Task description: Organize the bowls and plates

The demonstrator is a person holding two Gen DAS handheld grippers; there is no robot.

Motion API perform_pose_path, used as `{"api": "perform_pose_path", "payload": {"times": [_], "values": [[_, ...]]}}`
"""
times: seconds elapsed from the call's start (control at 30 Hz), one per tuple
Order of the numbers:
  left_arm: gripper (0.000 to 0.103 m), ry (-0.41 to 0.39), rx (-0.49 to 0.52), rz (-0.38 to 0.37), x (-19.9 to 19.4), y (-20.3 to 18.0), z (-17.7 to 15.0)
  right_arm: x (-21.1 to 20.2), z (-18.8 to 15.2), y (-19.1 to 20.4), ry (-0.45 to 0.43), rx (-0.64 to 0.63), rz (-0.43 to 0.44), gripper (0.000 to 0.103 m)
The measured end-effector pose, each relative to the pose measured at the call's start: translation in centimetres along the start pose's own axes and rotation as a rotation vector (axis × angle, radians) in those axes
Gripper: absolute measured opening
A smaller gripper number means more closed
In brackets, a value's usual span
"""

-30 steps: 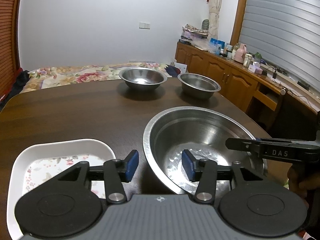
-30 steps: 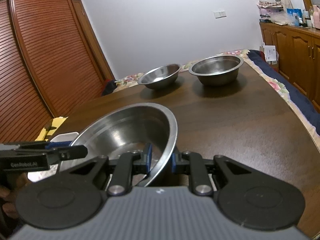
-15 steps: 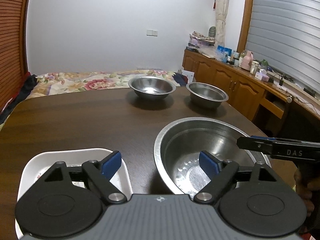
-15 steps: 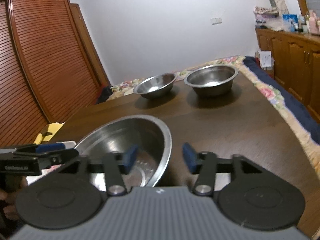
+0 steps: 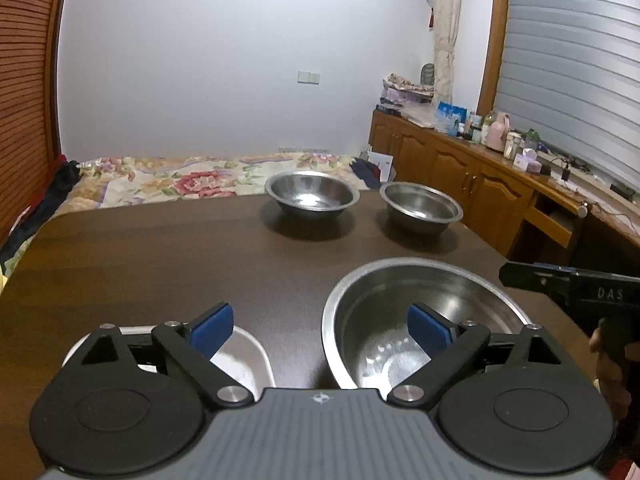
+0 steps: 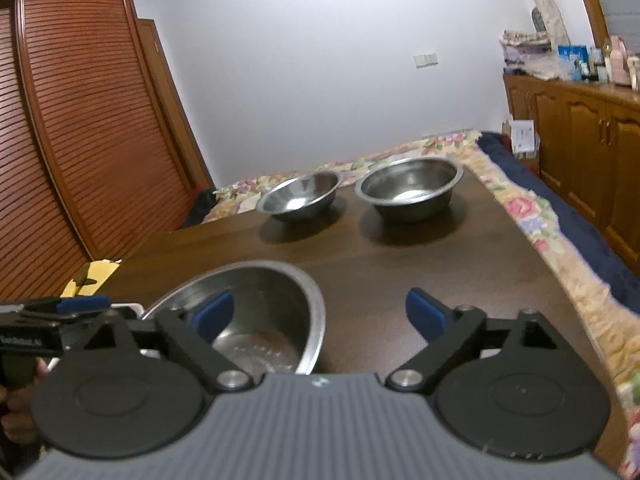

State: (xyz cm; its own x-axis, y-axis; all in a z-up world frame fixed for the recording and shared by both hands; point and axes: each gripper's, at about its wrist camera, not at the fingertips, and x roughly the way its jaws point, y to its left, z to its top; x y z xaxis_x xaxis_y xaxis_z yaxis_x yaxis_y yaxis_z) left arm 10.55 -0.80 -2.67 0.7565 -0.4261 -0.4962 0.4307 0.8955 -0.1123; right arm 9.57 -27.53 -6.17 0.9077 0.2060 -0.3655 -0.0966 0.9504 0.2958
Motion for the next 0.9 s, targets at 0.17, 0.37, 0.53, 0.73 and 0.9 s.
{"api": "perform_pose_path", "payload": {"times": [0.17, 0.37, 0.53, 0.73, 0.9], "values": [[0.096, -0.034, 0.03, -0.005, -0.2, 0.2, 2.4, 0.0, 2.6, -1.5, -0.047, -0.033, -0.031, 0.094], [0.094, -0.064, 0.077, -0.043, 0.6, 0.0, 6.0, 1.2, 5.8, -3.6, -0.078, -0.082, -0.071, 0.094], [0.091, -0.079, 0.137, -0.059, 2.3, -1.3, 8.7, 3.5, 7.2, -5.6, -0.063, -0.068, -0.083, 0.094], [0.087, -0.036, 0.177, -0.1, 5.9, -3.3, 10.5, 6.9, 7.8, -7.3, -0.021, -0.07, -0.103, 0.088], [0.081, 0.031, 0.173, -0.132, 9.4, -4.4, 11.5, 10.2, 7.9, -9.1, 0.051, -0.047, -0.123, 0.069]]}}
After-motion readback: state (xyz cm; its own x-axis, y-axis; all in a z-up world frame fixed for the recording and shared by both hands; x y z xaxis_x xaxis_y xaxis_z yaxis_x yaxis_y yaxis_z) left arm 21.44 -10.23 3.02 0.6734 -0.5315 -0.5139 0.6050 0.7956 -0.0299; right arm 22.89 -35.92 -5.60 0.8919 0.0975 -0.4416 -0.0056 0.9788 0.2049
